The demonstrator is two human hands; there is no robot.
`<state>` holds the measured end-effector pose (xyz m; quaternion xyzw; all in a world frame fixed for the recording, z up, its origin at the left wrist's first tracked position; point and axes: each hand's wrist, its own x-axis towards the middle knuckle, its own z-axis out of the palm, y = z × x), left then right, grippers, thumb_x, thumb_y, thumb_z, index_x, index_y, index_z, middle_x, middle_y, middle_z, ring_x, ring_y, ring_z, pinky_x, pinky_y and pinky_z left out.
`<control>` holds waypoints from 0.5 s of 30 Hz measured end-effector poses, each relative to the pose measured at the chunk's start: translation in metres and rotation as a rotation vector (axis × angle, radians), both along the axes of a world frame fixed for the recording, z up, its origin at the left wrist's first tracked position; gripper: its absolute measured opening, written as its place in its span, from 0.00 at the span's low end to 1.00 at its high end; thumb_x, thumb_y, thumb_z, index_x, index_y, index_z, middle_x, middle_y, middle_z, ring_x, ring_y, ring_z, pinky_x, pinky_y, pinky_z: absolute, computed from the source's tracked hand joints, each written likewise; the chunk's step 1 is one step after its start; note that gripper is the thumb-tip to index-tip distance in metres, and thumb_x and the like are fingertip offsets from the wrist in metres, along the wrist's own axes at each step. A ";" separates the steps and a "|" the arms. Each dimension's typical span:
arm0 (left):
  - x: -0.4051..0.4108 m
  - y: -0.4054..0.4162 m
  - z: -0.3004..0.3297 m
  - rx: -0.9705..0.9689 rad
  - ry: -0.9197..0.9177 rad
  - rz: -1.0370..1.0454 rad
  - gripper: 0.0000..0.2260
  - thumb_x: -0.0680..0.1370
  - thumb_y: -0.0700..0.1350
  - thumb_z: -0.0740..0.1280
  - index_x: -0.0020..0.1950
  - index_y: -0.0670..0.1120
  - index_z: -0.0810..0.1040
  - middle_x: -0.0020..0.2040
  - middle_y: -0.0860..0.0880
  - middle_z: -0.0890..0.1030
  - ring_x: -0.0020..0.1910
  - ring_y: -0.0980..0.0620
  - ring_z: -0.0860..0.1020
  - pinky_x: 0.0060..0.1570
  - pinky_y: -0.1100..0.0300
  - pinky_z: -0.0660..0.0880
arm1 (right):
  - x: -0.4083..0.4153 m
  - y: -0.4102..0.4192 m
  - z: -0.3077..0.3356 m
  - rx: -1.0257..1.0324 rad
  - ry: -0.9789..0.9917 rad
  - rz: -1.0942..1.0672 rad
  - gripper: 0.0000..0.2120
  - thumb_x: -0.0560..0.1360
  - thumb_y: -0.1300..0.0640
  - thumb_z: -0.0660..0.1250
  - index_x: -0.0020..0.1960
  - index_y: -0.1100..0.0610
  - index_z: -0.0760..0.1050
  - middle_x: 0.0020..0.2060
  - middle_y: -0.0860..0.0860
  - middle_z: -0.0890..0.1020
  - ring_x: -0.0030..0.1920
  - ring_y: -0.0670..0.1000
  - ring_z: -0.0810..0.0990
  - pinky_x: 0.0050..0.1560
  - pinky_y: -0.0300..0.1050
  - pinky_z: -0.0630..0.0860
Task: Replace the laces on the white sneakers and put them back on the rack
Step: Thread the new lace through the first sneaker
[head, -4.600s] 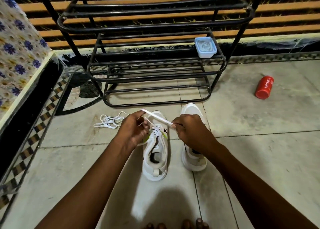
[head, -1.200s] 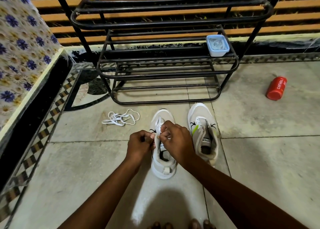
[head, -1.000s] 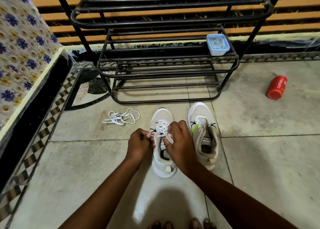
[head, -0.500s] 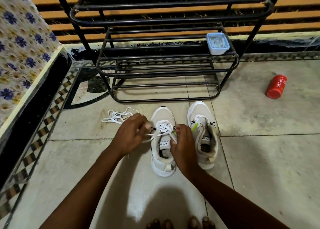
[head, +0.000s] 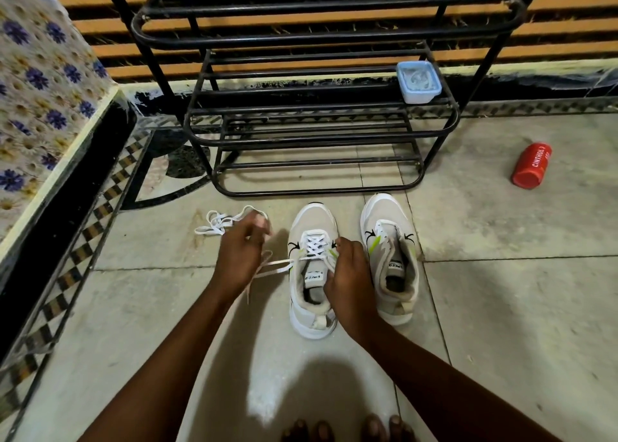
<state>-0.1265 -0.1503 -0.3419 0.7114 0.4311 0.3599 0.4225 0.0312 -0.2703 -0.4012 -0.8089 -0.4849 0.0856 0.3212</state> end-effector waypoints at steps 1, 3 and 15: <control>-0.001 0.002 -0.004 0.243 0.224 -0.130 0.13 0.86 0.48 0.61 0.43 0.48 0.78 0.32 0.56 0.72 0.31 0.58 0.72 0.33 0.61 0.68 | -0.001 0.001 0.001 -0.019 -0.021 0.000 0.30 0.63 0.70 0.70 0.65 0.61 0.71 0.56 0.57 0.74 0.55 0.61 0.76 0.58 0.56 0.77; 0.004 0.004 -0.011 0.375 0.476 -0.286 0.08 0.81 0.48 0.65 0.48 0.52 0.84 0.40 0.55 0.75 0.38 0.56 0.76 0.38 0.57 0.71 | -0.001 0.002 0.002 -0.046 -0.036 -0.008 0.28 0.63 0.69 0.70 0.63 0.60 0.71 0.55 0.57 0.74 0.54 0.62 0.76 0.56 0.58 0.77; 0.020 0.000 -0.020 -0.125 0.599 -0.337 0.11 0.81 0.41 0.64 0.44 0.58 0.72 0.49 0.55 0.82 0.50 0.50 0.79 0.53 0.50 0.75 | -0.002 0.010 0.013 -0.044 -0.035 -0.028 0.20 0.64 0.72 0.70 0.55 0.61 0.76 0.53 0.58 0.76 0.51 0.61 0.78 0.52 0.49 0.75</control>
